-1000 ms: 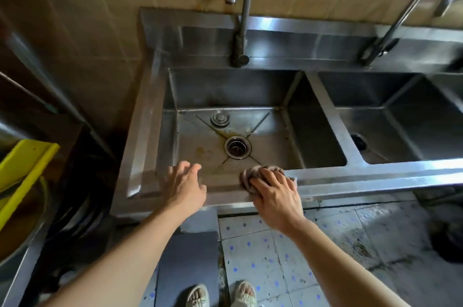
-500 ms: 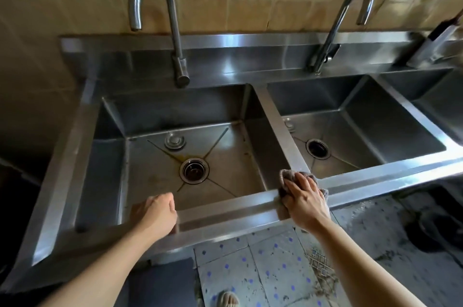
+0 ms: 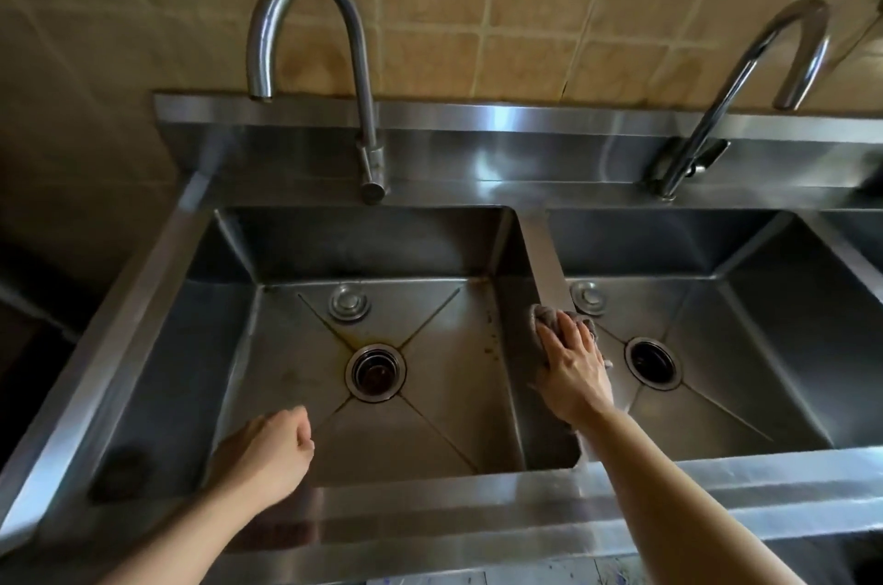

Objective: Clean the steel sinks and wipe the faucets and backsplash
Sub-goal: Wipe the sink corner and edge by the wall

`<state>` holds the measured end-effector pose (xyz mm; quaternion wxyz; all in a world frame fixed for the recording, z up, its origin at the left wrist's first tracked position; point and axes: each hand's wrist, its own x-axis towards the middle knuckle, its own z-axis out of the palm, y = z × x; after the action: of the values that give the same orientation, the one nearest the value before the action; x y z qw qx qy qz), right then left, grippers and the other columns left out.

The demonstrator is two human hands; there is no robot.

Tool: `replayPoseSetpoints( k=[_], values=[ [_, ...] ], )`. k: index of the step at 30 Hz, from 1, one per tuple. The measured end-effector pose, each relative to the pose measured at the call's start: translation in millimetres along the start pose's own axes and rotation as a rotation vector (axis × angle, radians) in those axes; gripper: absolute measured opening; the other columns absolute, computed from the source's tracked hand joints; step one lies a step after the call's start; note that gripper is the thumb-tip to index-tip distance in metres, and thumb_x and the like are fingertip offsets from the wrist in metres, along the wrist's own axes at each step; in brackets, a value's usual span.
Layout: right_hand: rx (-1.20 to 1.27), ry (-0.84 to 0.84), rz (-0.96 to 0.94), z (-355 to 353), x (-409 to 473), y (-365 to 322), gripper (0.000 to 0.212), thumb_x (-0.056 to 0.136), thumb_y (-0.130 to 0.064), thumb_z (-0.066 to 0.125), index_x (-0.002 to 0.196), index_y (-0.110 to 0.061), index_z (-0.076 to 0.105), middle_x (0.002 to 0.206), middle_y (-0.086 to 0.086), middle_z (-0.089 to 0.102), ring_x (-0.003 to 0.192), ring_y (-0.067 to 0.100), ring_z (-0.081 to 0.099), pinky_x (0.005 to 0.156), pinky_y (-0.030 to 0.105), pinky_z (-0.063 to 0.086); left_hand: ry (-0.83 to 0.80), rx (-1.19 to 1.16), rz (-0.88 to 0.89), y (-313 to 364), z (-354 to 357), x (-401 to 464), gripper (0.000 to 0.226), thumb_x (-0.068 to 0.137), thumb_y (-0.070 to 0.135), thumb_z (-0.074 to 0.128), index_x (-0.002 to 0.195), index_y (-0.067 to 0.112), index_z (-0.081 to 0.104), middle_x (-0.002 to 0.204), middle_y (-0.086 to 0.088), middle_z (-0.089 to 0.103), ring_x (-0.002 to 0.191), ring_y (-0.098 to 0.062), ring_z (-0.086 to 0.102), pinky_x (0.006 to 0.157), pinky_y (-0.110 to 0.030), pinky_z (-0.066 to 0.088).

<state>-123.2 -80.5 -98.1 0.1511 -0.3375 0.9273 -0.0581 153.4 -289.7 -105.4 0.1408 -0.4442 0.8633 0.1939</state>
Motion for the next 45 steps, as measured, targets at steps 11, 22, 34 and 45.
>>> replayPoseSetpoints(
  k=[11, 22, 34, 45],
  values=[
    [-0.099, 0.047, 0.017, 13.4, -5.8, 5.3, 0.093, 0.061, -0.031, 0.089, 0.141, -0.013, 0.044, 0.144, 0.02, 0.041, 0.129, 0.05, 0.039, 0.089, 0.066, 0.045, 0.162, -0.118, 0.024, -14.9, -66.3, 72.8, 0.025, 0.088, 0.023, 0.061, 0.112, 0.024, 0.054, 0.117, 0.001, 0.055, 0.108, -0.022, 0.056, 0.088, -0.035, 0.046],
    [-0.102, 0.062, 0.144, -9.0, 91.2, -19.7, 0.098, 0.08, -0.045, 0.07, 0.153, -0.026, 0.007, 0.158, 0.008, 0.011, 0.143, 0.034, 0.012, 0.115, 0.046, 0.025, 0.157, -0.158, 0.036, -28.4, -98.7, 150.3, 0.031, 0.088, 0.015, 0.063, 0.118, 0.015, 0.055, 0.118, -0.007, 0.058, 0.109, -0.023, 0.056, 0.089, -0.033, 0.048],
    [0.006, 0.056, 0.097, -35.4, 206.3, -29.6, 0.077, 0.092, -0.032, 0.056, 0.152, -0.032, 0.008, 0.159, 0.003, 0.003, 0.145, 0.033, -0.001, 0.114, 0.056, 0.012, 0.204, -0.177, 0.016, -6.5, -101.3, 186.8, 0.033, 0.088, 0.015, 0.063, 0.12, 0.016, 0.054, 0.126, -0.004, 0.053, 0.115, -0.02, 0.052, 0.091, -0.029, 0.043],
    [0.113, 0.062, -0.111, -1.9, 227.5, -116.4, 0.088, 0.084, -0.012, 0.068, 0.151, -0.032, 0.016, 0.159, -0.002, 0.005, 0.146, 0.029, 0.003, 0.115, 0.051, 0.025, 0.285, -0.135, -0.068, -50.1, -117.4, 181.0, 0.036, 0.086, 0.018, 0.063, 0.12, 0.019, 0.054, 0.128, -0.002, 0.054, 0.119, -0.023, 0.049, 0.094, -0.035, 0.043]
  ],
)
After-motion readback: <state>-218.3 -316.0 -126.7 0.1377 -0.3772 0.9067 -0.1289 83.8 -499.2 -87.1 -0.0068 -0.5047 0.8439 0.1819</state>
